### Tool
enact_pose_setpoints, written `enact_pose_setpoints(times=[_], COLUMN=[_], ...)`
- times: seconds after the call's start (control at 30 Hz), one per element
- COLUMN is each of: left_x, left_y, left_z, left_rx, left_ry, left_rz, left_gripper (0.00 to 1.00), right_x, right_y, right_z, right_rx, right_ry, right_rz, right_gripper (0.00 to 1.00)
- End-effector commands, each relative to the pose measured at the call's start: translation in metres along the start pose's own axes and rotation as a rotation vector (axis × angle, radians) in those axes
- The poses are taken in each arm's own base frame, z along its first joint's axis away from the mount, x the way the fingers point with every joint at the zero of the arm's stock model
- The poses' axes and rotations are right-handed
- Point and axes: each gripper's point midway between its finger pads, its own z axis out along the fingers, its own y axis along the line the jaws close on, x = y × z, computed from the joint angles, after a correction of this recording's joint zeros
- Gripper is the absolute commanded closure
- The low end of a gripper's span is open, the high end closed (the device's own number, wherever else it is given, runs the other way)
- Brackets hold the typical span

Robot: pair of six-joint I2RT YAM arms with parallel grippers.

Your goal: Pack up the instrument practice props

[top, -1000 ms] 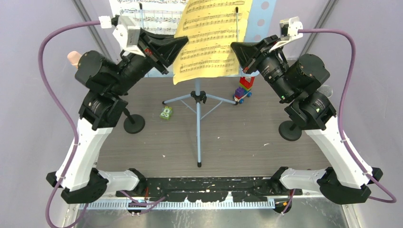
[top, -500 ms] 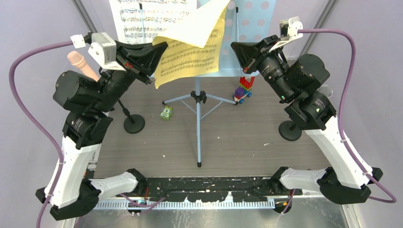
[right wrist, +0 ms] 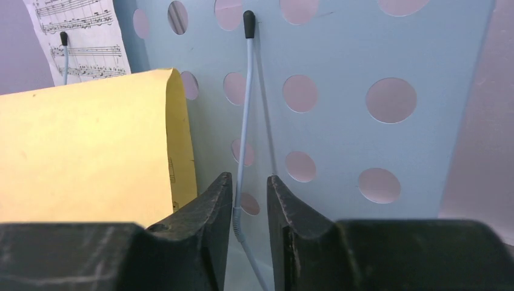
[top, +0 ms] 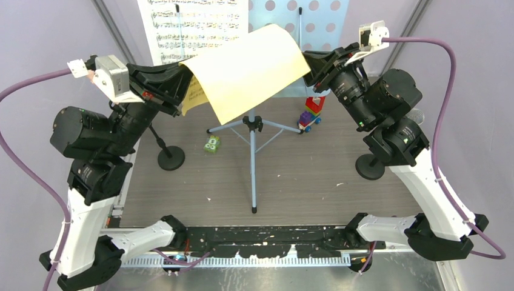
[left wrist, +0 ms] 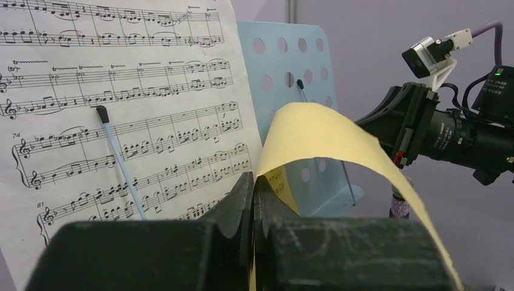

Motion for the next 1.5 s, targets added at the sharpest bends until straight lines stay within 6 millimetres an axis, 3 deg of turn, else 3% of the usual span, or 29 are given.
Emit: enact_pose_setpoints(times=[0.0,0.47,0.8,1.47], left_x=[-0.007,-0.015,0.021,-0.016], left_y=[0.003,-0.013,-0.035,-0.049], left_z=[-0.007,-0.023,-0.037,-0.084], left_rx=[-0.017,0.042,0.125,0.158], left_ry=[-0.017,-0.02,0.17,0.114], left_rz=[0.012,-0.073,-0.202,-0.246], left_gripper=[1.0,1.0,1.0,1.0], right_x=[-0.031,-0.017,-0.005,0.02], right_y=[-0.001,0.012,0.017,-0.005], right_z=[-0.011,-0.053,-0.096,-0.13], right_rx=[0.009,-0.137,-0.233,-0.179], right_ry=[-0.098,-0.076,-0.075,-0.064], right_rz=[-0.003,-0.101,-0.183,-0.208], right_gripper=[0.65,0.45,0.36,0.35])
